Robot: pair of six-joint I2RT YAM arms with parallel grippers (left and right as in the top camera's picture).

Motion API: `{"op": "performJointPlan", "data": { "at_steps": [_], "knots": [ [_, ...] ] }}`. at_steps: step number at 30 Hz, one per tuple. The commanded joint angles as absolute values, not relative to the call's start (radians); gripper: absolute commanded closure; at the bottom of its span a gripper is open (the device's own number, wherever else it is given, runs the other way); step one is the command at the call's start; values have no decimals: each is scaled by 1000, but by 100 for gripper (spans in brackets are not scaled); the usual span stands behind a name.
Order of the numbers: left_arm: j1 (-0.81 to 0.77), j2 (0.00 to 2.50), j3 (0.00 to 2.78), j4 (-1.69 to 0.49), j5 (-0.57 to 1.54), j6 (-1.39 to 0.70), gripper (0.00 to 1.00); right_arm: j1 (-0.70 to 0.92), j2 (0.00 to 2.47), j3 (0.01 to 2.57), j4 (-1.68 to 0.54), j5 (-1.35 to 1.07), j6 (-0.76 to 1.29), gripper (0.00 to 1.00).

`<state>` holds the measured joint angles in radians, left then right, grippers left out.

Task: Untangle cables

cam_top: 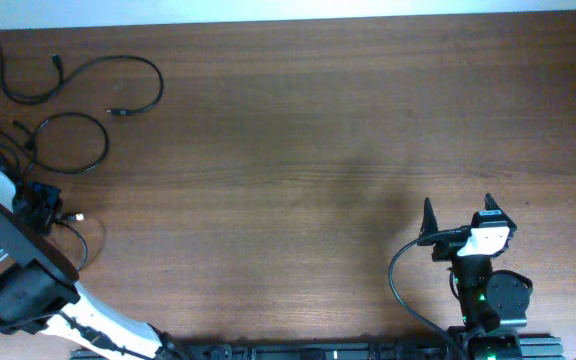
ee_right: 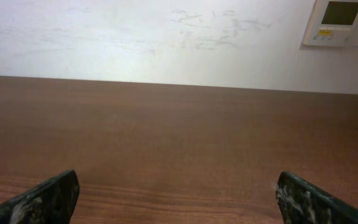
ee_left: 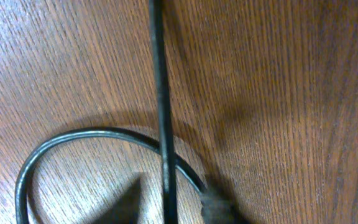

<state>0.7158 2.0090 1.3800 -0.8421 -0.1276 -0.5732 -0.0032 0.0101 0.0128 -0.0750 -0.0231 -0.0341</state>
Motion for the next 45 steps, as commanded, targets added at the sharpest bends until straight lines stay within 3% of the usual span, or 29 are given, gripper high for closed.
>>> {"op": "performJointPlan", "data": {
  "at_steps": [1, 6, 11, 12, 16, 19, 21, 22, 25, 27, 30, 36, 40, 41, 43, 45],
  "knots": [
    [719, 2017, 1392, -853, -130, -570, 24, -7, 4, 6, -78, -18, -37, 2],
    [719, 2016, 1494, -936, -127, -563, 24, -7, 4, 6, -78, -18, -37, 2],
    [723, 2018, 1534, -956, -128, -529, 55, -7, 4, 6, -78, -18, -37, 2],
    [723, 2026, 1534, -960, -128, -529, 67, -7, 4, 6, -78, -17, -37, 2],
    [723, 2077, 1520, -969, -127, -529, 62, -7, 4, 6, -78, -18, -37, 2],
    [723, 2118, 1520, -970, -128, -529, 76, -7, 4, 6, -78, -18, -37, 1],
    [723, 2131, 1520, -960, -128, -529, 96, -7, 4, 6, -78, -18, -37, 2],
    [723, 2131, 1520, -955, -128, -529, 100, -7, 4, 6, -78, -18, -37, 2],
    [723, 2130, 1546, -968, -127, -529, 98, -7, 4, 6, -78, -17, -37, 2],
    [723, 2130, 1585, -1005, -127, -529, 52, -7, 4, 6, -78, -18, -37, 2],
    [723, 2130, 1690, -1093, -123, -529, 41, -7, 4, 6, -78, -17, -37, 2],
    [720, 2130, 1882, -1252, 10, -474, 42, -7, 4, 6, -78, -17, -37, 2],
    [720, 2132, 1840, -1245, -27, -477, 45, -7, 4, 6, -78, -17, -37, 2],
    [720, 2132, 1817, -1232, -30, -477, 52, -7, 4, 6, -78, -18, -37, 2],
    [721, 2132, 1752, -1190, -30, -477, 85, -7, 4, 6, -78, -17, -37, 2],
    [720, 2132, 1700, -1151, -29, -478, 88, -7, 4, 6, -78, -17, -37, 2]
  ]
}}
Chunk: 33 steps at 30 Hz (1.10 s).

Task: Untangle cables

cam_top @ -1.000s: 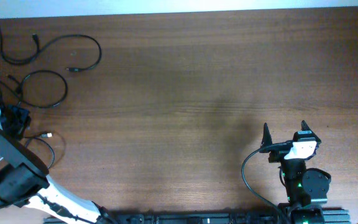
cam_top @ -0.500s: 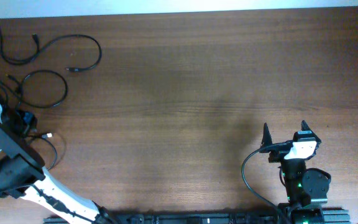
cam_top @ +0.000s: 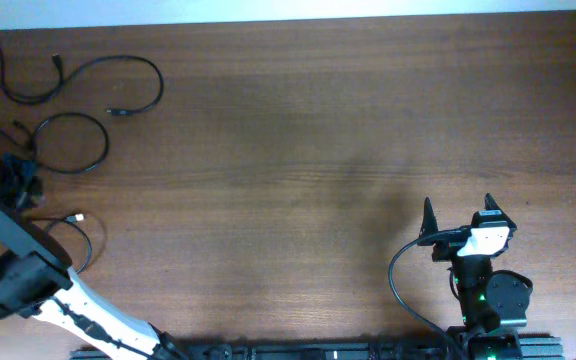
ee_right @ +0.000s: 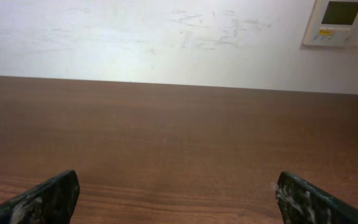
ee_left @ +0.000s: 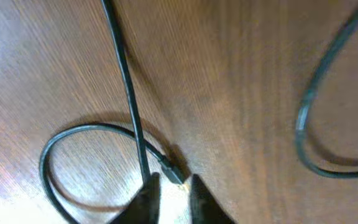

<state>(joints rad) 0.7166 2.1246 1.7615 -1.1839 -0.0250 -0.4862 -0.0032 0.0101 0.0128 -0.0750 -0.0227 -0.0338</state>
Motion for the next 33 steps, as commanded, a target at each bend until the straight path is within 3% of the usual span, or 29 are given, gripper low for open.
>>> {"op": "performJointPlan", "data": {
  "at_steps": [1, 4, 14, 19, 24, 33],
  "knots": [
    [720, 2132, 1671, -1131, -30, -481, 91, -7, 4, 6, -78, -17, -37, 2],
    [723, 2132, 1604, -1082, -31, -523, 99, -7, 4, 6, -78, -17, -37, 2],
    [723, 2131, 1638, -1023, -56, -503, 93, -7, 4, 6, -78, -17, -37, 2],
    [726, 2131, 1813, -1172, -80, -492, 93, -7, 4, 6, -78, -17, -37, 2],
    [747, 2134, 1755, -1193, -125, -531, 99, -7, 4, 6, -78, -17, -37, 2],
    [746, 2135, 1608, -1058, -41, -533, 99, -7, 4, 6, -78, -17, -37, 2]
  ]
}}
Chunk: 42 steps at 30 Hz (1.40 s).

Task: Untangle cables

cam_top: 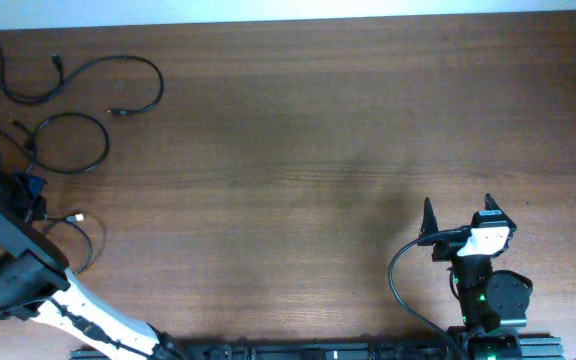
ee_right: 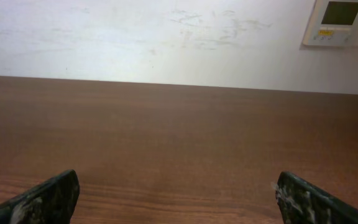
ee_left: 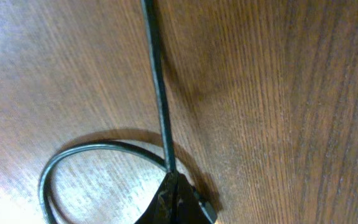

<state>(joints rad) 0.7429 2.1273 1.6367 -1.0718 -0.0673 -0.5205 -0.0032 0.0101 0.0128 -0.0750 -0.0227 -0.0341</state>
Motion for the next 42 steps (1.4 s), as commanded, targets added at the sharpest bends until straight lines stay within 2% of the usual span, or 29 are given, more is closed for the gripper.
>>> {"op": "performJointPlan", "data": {
  "at_steps": [1, 16, 20, 25, 28, 31, 33, 37, 39, 42],
  "knots": [
    [746, 2135, 1607, -1058, -41, -533, 100, -7, 4, 6, -78, -18, -37, 2],
    [743, 2202, 1640, -1081, -46, -533, 100, -7, 4, 6, -78, -17, -37, 2],
    [721, 2146, 1730, -1143, -12, -535, 100, -7, 4, 6, -78, -17, -37, 2],
    [667, 1924, 1761, -1145, 61, -538, 100, -7, 4, 6, -78, -18, -37, 2],
    [620, 1761, 1761, -1165, 329, -537, 92, -7, 4, 6, -78, -18, -37, 2],
    [511, 1662, 1761, -1164, 462, -463, 80, -7, 4, 6, -78, -18, -37, 2],
    [403, 1620, 1761, -1164, 475, -344, 78, -7, 4, 6, -78, -17, -37, 2],
    [248, 1502, 1761, -1134, 472, -269, 74, -7, 4, 6, -78, -17, -37, 2],
    [211, 1413, 1761, -1148, 471, -207, 72, -7, 4, 6, -78, -18, -37, 2],
    [205, 1256, 1760, -1196, 419, -156, 64, -7, 4, 6, -78, -17, -37, 2]
  ]
}}
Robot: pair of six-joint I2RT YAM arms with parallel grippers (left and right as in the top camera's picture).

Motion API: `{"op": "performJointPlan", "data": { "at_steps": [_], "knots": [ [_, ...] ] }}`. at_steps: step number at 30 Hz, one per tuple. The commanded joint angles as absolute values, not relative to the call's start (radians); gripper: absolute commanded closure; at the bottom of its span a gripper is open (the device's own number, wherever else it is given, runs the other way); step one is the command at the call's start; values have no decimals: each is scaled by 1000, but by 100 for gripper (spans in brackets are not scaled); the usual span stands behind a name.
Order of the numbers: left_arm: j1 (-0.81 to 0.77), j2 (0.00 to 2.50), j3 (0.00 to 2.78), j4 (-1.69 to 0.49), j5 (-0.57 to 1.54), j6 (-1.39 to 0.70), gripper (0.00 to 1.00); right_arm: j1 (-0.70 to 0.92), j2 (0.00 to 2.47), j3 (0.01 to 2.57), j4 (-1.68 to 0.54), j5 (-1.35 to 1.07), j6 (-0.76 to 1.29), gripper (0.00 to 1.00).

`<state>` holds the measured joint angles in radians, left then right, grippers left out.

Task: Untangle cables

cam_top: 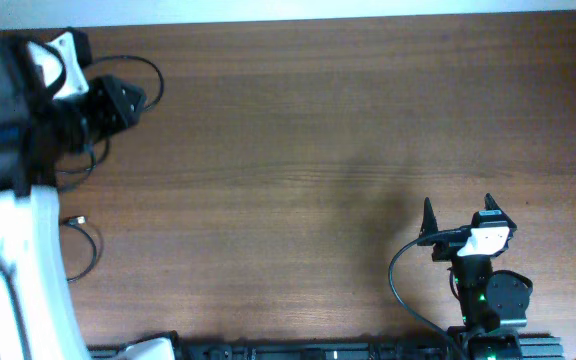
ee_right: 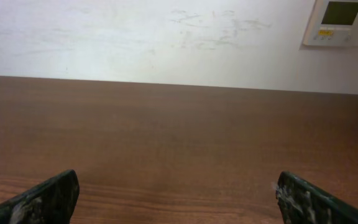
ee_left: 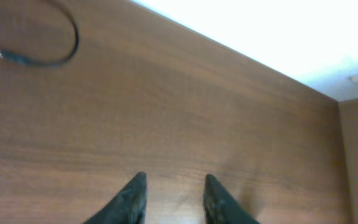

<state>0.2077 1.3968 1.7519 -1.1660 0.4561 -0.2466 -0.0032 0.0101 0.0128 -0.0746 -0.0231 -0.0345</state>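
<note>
Black cables lie at the table's left end. An arc of the back cable (cam_top: 158, 85) shows beside my left arm, which hides the rest of it. A separate loop (cam_top: 94, 250) with a white plug (cam_top: 71, 219) lies at the front left. My left gripper (cam_top: 133, 97) is raised above the back-left cables, open and empty. In the left wrist view its gripper (ee_left: 176, 178) hangs over bare wood, with a curved cable end (ee_left: 55, 59) at the upper left. My right gripper (cam_top: 458, 213) rests open at the front right, seen wide apart in its wrist view (ee_right: 176, 199).
The brown wooden table (cam_top: 318, 150) spreads between the arms. A white wall (ee_right: 166, 37) runs behind its far edge, with a wall panel (ee_right: 340, 22) at the right. The right arm's base and its own black cable (cam_top: 398, 280) sit at the front edge.
My left gripper was low at the table's left edge, shut on a cable near its plug. Now it is high over the back-left cables, open and empty. The right arm has not moved.
My left gripper was low over crossing cables at the left edge. Then its jaws stood slightly apart by a plug, then shut on that cable. Now the cable loop lies alone at the front left and the gripper is raised and open. The right arm stayed still.
</note>
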Motion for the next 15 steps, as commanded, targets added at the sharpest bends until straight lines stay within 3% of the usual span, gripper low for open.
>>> {"op": "performJointPlan", "data": {
  "at_steps": [1, 5, 14, 15],
  "knots": [
    [205, 1211, 1760, -1220, 399, -133, 63, -7, 4, 6, -78, -18, -37, 2],
    [205, 1066, 1728, -1330, 400, -50, 55, -7, 4, 6, -78, -18, -37, 2],
    [204, 534, 1333, -1287, 447, 35, 56, -7, 4, 6, -78, -17, -37, 2],
    [197, 474, 1270, -1268, 518, 62, 47, -7, 4, 6, -78, -18, -37, 2]
  ]
}}
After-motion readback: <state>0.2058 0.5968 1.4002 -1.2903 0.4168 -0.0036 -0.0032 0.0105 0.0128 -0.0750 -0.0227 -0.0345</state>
